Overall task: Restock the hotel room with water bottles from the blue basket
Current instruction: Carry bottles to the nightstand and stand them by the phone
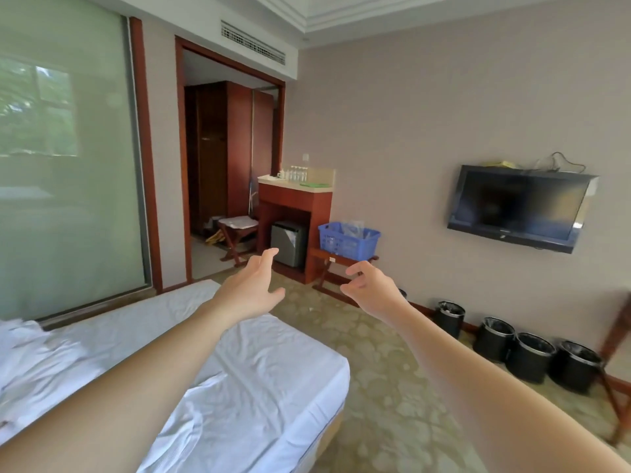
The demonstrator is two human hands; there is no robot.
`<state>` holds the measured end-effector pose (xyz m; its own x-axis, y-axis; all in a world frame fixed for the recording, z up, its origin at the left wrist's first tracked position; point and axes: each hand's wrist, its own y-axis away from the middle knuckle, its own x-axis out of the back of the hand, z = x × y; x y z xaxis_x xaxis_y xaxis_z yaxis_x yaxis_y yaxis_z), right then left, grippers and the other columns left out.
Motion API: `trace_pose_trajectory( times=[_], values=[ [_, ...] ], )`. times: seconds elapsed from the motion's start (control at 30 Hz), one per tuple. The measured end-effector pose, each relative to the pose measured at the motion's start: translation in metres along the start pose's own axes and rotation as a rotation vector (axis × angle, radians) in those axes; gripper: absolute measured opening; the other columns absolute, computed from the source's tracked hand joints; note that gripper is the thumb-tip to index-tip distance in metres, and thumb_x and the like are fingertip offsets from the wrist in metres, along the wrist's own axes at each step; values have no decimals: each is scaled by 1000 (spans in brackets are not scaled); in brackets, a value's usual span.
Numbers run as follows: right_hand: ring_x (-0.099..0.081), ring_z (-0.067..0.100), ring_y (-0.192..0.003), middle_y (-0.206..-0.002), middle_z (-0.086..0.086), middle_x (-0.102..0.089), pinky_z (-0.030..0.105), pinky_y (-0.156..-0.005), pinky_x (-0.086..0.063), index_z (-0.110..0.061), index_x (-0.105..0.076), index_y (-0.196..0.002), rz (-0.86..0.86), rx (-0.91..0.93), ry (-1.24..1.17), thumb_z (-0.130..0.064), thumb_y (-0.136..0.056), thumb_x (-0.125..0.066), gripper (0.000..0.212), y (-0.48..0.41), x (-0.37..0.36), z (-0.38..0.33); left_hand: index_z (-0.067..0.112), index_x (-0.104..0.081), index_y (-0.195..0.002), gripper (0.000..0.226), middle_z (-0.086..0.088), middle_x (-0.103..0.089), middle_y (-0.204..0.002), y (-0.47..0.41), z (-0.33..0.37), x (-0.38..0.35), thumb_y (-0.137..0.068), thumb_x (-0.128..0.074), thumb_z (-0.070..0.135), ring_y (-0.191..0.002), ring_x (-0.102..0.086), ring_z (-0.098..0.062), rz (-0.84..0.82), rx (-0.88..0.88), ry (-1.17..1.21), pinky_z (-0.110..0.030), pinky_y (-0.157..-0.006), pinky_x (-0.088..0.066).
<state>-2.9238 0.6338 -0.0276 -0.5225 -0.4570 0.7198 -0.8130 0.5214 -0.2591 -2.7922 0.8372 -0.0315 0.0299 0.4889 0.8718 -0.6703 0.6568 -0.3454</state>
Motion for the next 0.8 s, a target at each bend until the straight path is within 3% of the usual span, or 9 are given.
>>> trace_pose_trajectory(
  times=[0.17,0.23,0.37,0.47,0.6,0.73,0.8],
  values=[
    [-57,12,-89,-92,-13,-59,19,-67,-41,-22,-51,-130,17,-33,26,-31,-94,-61,39,-11,23,36,27,-10,-152,76,-4,-35,-150,-32,36,-26,-94,-57,39,-113,-58,-26,-99,-58,14,-45,-93,-51],
    [-55,10,-86,-86,-17,-57,21,-70,-40,-23,-52,-130,29,-47,45,-31,-92,-62,40,-13,32,48,26,-10,-153,76,-4,-34,-150,-41,50,-34,-94,-57,39,-115,-57,-26,-115,-80,15,-45,-93,-51],
    [-50,-5,-75,-82,-21,-56,11,-61,-36,-22,-52,-129,44,-72,52,-30,-92,-63,39,-14,50,75,25,-10,-153,77,-6,-35,-150,-57,75,-53,-95,-57,39,-116,-57,-25,-115,-117,26,-43,-93,-51],
    [-53,-3,-76,-85,-18,-57,14,-60,-41,-22,-51,-131,31,-93,42,-29,-93,-62,40,-14,61,90,26,-8,-154,78,-5,-33,-151,-66,84,-64,-94,-57,40,-118,-57,-24,-146,-131,34,-37,-91,-49],
    [-57,8,-83,-99,-6,-62,23,-64,-48,-21,-50,-132,47,-110,28,-27,-94,-61,41,-16,67,100,27,-7,-153,79,-4,-33,-151,-79,92,-74,-94,-57,41,-120,-54,-26,-157,-150,32,-41,-94,-49],
    [-56,4,-79,-106,0,-66,20,-58,-46,-19,-49,-135,64,-113,24,-24,-95,-59,41,-25,70,110,27,-6,-153,79,-4,-31,-152,-94,100,-84,-94,-57,39,-115,-57,-25,-176,-169,27,-42,-93,-50],
    [-58,9,-84,-111,2,-66,21,-63,-47,-18,-48,-136,71,-125,6,-23,-96,-58,41,-33,73,116,28,-6,-153,79,-5,-29,-155,-106,106,-89,-94,-58,39,-118,-56,-26,-195,-183,36,-43,-95,-50]
  ],
)
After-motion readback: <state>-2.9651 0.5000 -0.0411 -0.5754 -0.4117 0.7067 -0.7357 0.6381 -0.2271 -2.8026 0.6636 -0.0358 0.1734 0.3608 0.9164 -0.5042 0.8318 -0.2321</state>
